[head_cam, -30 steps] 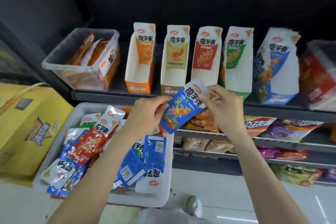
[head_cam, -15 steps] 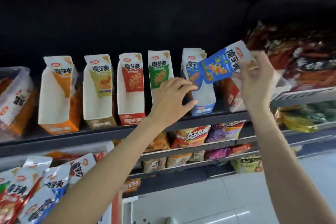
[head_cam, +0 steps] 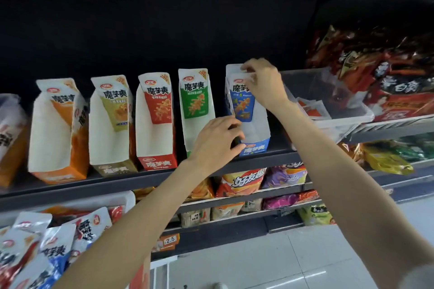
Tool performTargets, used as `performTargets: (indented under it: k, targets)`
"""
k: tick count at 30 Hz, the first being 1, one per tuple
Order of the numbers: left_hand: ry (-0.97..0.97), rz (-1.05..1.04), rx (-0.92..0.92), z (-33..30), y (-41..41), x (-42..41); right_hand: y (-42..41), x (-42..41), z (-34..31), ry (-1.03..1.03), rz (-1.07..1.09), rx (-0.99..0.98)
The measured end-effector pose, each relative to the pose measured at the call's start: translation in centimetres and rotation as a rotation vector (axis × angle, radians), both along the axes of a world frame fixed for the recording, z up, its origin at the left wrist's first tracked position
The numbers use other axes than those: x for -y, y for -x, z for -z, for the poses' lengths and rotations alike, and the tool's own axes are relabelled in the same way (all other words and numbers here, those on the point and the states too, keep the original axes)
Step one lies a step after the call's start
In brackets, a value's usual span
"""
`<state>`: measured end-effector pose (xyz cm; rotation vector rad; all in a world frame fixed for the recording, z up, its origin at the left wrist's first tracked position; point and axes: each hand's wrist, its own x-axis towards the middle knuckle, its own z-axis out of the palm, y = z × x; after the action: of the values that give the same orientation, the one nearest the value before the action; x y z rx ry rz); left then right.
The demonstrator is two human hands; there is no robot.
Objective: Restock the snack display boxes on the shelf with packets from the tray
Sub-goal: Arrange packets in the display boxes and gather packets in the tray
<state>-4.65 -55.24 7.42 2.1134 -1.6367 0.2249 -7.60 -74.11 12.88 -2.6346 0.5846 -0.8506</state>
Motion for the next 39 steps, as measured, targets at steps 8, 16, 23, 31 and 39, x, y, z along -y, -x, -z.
performTargets:
  k: [8,16,23,31,39]
  targets:
    - [0.058,0.011,-0.048,-0.3,-0.1,-0.3,3.9,-2.5,1.9,-0.014,0.086,0.331]
    - [0.526,-0.079,-0.228,-2.1,0.8,-8.2,8.2,-14.9,3.0,-0.36,-0.12,0.287]
    - [0.508,-0.397,-0.365,1.2,-0.9,-22.0,5.5,-25.6,7.0,-0.403,-0.481,-0.062]
    - [-0.395,-0.715,-0.322,8.7,-2.8,-33.5,0.4,-34.2,11.8,0.068,-0.628,-0.621]
    - [-0.162,-0.663,-0.332,10.2,-1.6,-35.1,-0.5,-35.8,12.3,-0.057,-0.522,-0.633]
